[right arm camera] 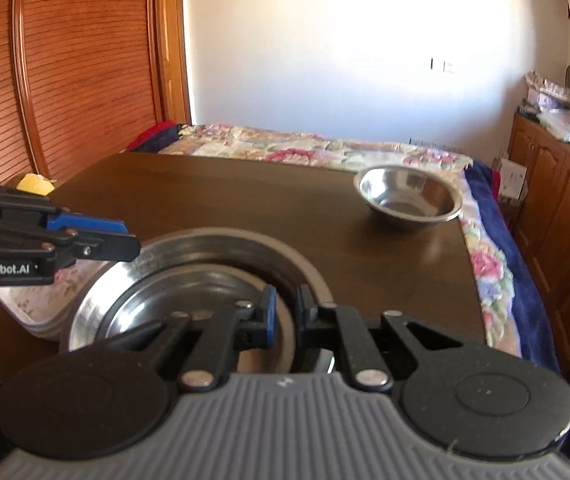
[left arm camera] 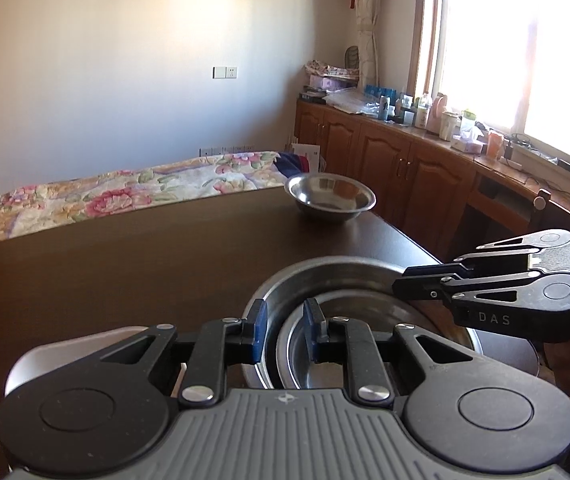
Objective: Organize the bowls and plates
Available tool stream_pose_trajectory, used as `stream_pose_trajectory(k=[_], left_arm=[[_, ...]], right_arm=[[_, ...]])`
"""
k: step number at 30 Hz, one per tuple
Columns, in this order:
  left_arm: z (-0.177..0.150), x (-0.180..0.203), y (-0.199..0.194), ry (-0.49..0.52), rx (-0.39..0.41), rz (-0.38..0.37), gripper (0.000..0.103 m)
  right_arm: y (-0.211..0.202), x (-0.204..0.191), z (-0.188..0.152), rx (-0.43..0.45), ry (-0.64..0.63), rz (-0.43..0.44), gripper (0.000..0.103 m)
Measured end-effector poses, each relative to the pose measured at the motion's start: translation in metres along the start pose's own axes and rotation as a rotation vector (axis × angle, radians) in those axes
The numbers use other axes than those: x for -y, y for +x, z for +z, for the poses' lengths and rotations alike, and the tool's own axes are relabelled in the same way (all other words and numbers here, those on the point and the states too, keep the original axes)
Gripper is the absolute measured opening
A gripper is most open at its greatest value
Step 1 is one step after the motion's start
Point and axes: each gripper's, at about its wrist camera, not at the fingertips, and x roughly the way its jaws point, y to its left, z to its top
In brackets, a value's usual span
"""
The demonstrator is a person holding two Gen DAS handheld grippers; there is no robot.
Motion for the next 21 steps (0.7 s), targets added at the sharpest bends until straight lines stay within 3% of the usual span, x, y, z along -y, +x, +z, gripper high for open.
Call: stream_pose_trajectory(k=[18,21], left_arm=[[0.053,0.009,0.048,0.064,-0.012,0.003,0.022],[0.062,0.011,0.06,0.079,-0.019,0.003,0.023]], right_arm=[[0.011,0.073,0.026,0.135,0.07,-0.077,0.013],[0.02,0.086,0.026,0.14,0.086,-0.09,0.027]])
